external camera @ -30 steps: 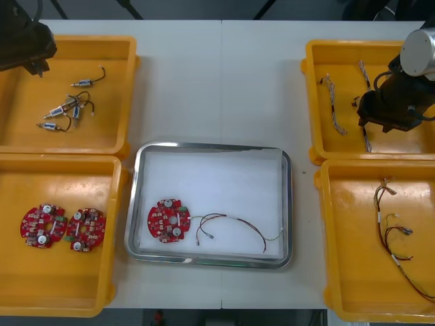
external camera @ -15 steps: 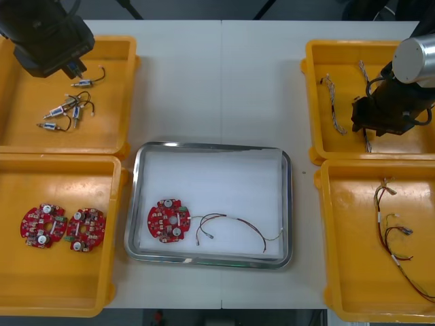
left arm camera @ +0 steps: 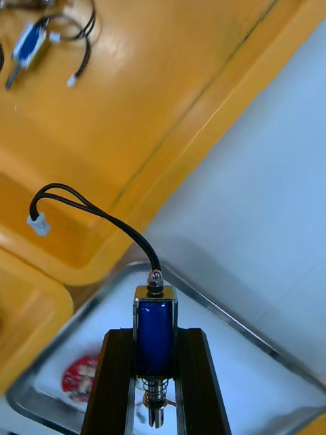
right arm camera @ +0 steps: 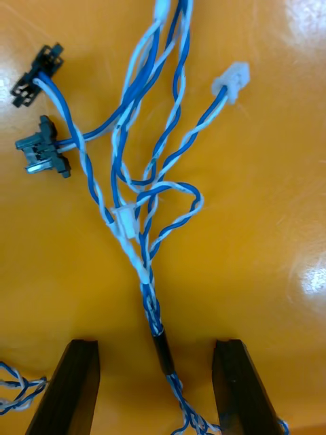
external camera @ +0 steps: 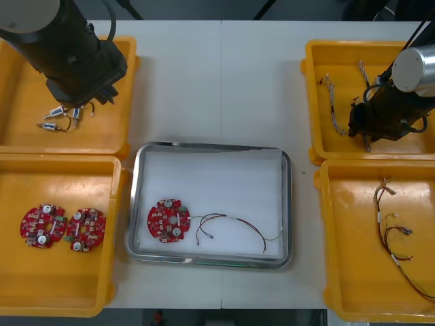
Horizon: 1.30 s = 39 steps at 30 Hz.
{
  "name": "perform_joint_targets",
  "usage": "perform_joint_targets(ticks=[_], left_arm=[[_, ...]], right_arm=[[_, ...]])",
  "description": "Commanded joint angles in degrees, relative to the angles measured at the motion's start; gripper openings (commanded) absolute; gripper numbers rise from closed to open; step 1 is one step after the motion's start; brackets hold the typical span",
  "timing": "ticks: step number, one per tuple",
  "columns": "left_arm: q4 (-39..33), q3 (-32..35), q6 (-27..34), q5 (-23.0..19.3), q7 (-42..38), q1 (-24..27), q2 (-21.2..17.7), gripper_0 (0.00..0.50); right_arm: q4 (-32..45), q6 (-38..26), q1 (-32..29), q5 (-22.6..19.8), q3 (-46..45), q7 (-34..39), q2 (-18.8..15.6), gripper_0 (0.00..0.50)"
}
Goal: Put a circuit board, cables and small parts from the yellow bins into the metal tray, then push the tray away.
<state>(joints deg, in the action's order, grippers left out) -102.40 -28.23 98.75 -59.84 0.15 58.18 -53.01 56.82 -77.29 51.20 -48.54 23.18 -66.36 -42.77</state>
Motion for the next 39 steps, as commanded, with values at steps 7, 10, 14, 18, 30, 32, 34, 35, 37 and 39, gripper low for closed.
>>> perform_joint_targets(ticks=[7, 10, 14, 18, 30, 32, 34, 35, 37, 39], left_arm=[[-15.38, 0.63, 0.65, 4.74, -8.59, -8.78, -0.34, 0.000], [-15.82, -2.09, 0.74, 7.90, -8.85, -8.78, 1.50, 0.000], [-14.76, -5.17, 1.00, 12.56, -9.55, -8.78, 4.49, 0.000], [-12.56, -7.81, 0.57, 16.16, -9.91, -8.78, 7.92, 0.000], [-9.75, -15.36, -0.49, 22.84, -14.04, -9.31, 15.74, 0.000], [-9.75, -16.24, -0.49, 24.16, -14.30, -9.84, 16.62, 0.000], [-9.75, -16.77, -0.49, 25.04, -14.39, -10.37, 17.23, 0.000], [-9.66, -17.12, -0.58, 25.57, -14.56, -10.72, 17.85, 0.000], [-9.66, -17.39, -0.58, 26.62, -14.65, -11.42, 18.55, 0.000], [-9.66, -18.26, -0.84, 27.94, -14.83, -11.77, 19.26, 0.000]], right_arm=[[0.57, 0.30, -2.16, -1.12, 0.55, -3.96, -0.38, 0.000], [2.06, -0.05, -2.16, -1.12, 0.55, -4.66, -1.26, 0.000], [5.23, -1.63, -2.16, -0.86, 0.55, -5.71, -2.85, 0.000], [10.68, -4.80, -2.16, -0.50, 0.46, -7.03, -5.48, 0.000], [24.39, -15.26, -2.07, -1.21, -4.02, -10.81, -9.61, 0.000], [26.15, -16.75, -2.16, -1.47, -4.64, -11.69, -10.05, 0.000], [27.64, -17.45, -2.07, -1.74, -4.90, -14.24, -10.76, 0.000], [28.26, -17.98, -2.07, -2.00, -5.08, -16.44, -11.11, 0.000], [28.96, -18.60, -2.16, -2.79, -5.69, -19.16, -11.63, 0.000], [29.49, -19.56, -2.07, -4.20, -6.84, -21.97, -11.99, 0.000]])
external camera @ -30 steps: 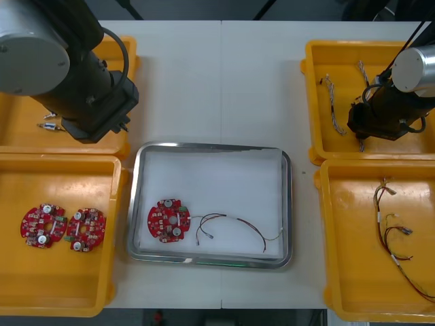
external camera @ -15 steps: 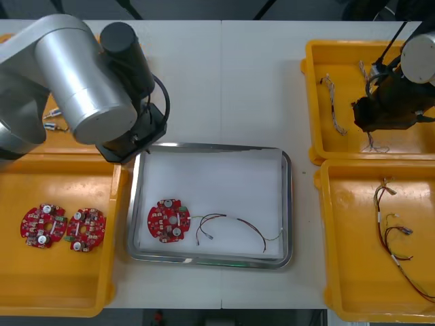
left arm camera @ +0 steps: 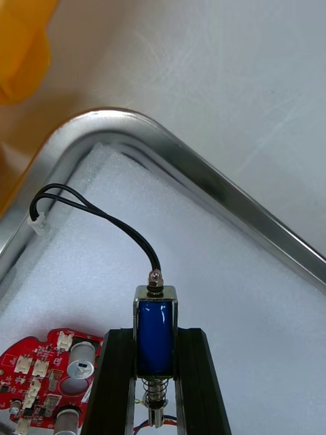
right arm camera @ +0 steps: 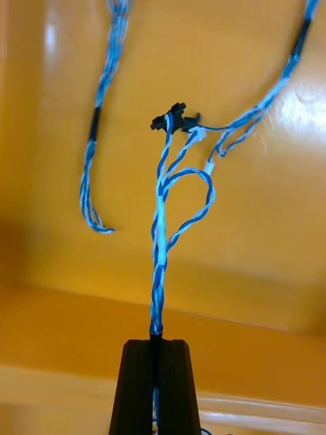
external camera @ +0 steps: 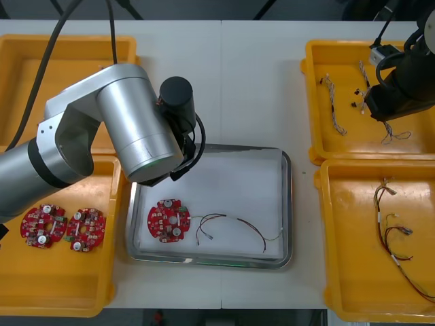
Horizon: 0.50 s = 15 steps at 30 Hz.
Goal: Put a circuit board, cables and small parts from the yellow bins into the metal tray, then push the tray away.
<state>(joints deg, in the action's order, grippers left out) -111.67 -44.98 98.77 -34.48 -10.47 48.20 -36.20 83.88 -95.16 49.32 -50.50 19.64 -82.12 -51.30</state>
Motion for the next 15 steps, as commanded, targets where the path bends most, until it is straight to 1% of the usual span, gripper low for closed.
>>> perform_joint_targets(ticks=[1, 6, 9, 12, 15], left_arm=[[-0.30, -2.22, -0.95, 3.19, -4.39, -1.79, 2.62, 0.000], [3.04, -2.66, -2.09, 3.45, -3.86, -1.79, 3.85, 0.000], [5.23, -3.01, -3.85, 3.80, -3.33, -1.79, 4.47, 0.000], [7.08, -4.50, -5.17, 5.65, -3.07, -1.88, 5.08, 0.001], [8.75, -5.12, -5.96, 6.18, -3.07, -1.79, 5.26, 0.003]], right_arm=[[2.52, -2.22, -0.19, -3.03, -4.09, -7.79, -3.63, 0.000], [3.13, -4.59, -0.19, -6.89, -7.34, -14.83, -3.98, 0.000], [5.15, -6.44, -0.27, -7.60, -7.78, -18.08, -4.42, 0.000], [7.79, -8.28, -0.19, -8.04, -7.87, -19.40, -4.77, 0.000], [10.78, -9.78, -0.27, -8.74, -7.87, -19.57, -4.77, 0.000]])
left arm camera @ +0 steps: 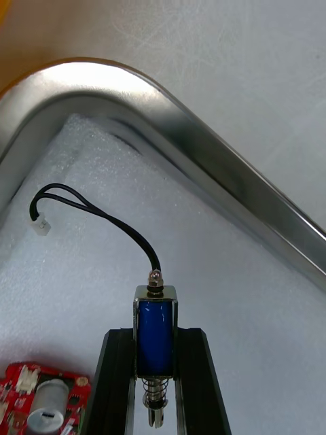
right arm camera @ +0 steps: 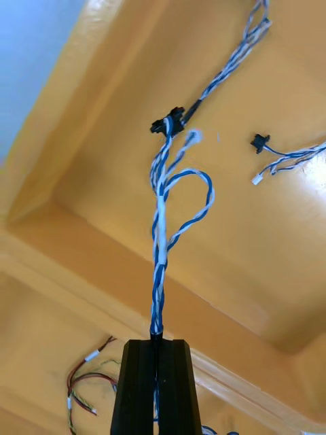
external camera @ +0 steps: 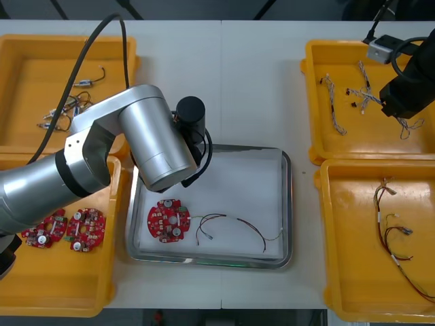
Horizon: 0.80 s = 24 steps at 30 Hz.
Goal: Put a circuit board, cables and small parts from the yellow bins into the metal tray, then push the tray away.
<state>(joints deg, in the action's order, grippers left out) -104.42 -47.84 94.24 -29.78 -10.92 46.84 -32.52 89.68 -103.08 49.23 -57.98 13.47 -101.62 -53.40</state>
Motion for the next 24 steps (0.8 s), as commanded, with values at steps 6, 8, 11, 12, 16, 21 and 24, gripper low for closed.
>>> perform_joint_targets(ticks=[6, 8, 11, 12, 16, 21, 24], left_arm=[[1.50, -2.25, -1.52, 1.30, -2.44, -0.52, 1.76, 0.151], [1.50, -2.25, -1.52, 1.04, -2.26, -0.43, 1.67, 0.216], [1.41, -2.25, -1.52, 0.95, -2.26, -0.52, 1.58, 0.357], [1.33, -2.25, -1.52, 0.95, -2.26, -0.52, 1.58, 0.380], [0.18, -2.25, -1.43, 0.78, -2.52, -0.43, 1.05, 0.474], [-3.86, -0.85, -0.03, -2.39, -2.79, 0.62, -1.23, 0.500], [-6.67, 2.49, 3.31, -7.13, -2.79, 1.94, -2.81, 0.500]], right_arm=[[9.19, -3.62, -0.10, -3.36, -1.69, -0.25, -2.67, 0.000], [10.25, -3.97, -0.19, -3.63, -1.69, -0.25, -2.67, 0.000], [11.39, -4.50, -0.19, -4.33, -1.60, -0.25, -2.67, 0.000], [11.48, -4.68, -0.19, -4.51, -1.60, -0.34, -2.67, 0.000], [12.09, -5.03, -0.19, -5.91, -1.69, -0.34, -2.67, 0.000], [12.53, -5.12, -0.19, -5.82, -1.69, -0.25, -2.67, 0.000], [12.53, -5.12, -0.19, -5.56, -1.60, -0.34, -2.49, 0.000]])
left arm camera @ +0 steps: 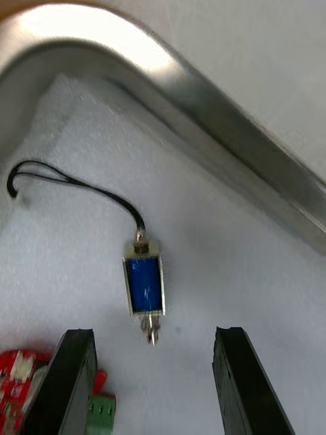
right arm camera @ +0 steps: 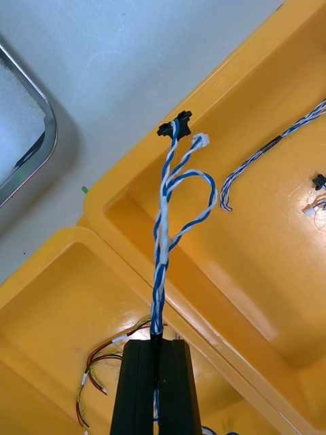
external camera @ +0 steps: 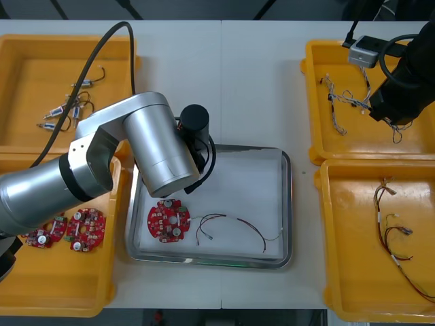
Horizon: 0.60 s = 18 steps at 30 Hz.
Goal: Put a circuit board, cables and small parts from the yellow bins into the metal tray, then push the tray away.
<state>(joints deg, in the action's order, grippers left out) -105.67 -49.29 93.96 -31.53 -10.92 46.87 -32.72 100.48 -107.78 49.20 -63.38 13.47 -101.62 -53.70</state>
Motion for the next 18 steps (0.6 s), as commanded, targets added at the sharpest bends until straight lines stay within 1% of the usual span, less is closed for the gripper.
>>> perform_joint_targets(ticks=[1, 5, 8, 13, 18], left_arm=[[-6.48, 5.61, 5.18, -7.75, -2.70, 2.70, -3.32, 0.500], [-9.12, 11.15, 9.49, -14.70, -2.88, 5.16, -6.04, 0.500], [-9.73, 14.84, 11.51, -18.30, -2.96, 6.74, -8.24, 0.500], [-9.29, 19.58, 11.95, -21.90, -2.88, 8.24, -12.46, 0.500], [-6.74, 24.77, 12.21, -24.89, -2.26, 8.59, -16.15, 0.500]], right_arm=[[1.82, -0.33, -0.16, -0.08, -1.69, -0.33, -2.20, 0.000], [1.73, -0.41, -0.16, -0.34, -1.69, -0.24, -2.11, 0.000], [1.73, -0.41, -0.16, -0.52, -1.60, -0.33, -2.02, 0.000], [2.09, -0.41, -0.16, -0.96, -1.60, -0.68, -1.58, 0.000], [3.32, -0.33, -0.16, -1.48, -1.52, -0.77, -0.35, 0.000]])
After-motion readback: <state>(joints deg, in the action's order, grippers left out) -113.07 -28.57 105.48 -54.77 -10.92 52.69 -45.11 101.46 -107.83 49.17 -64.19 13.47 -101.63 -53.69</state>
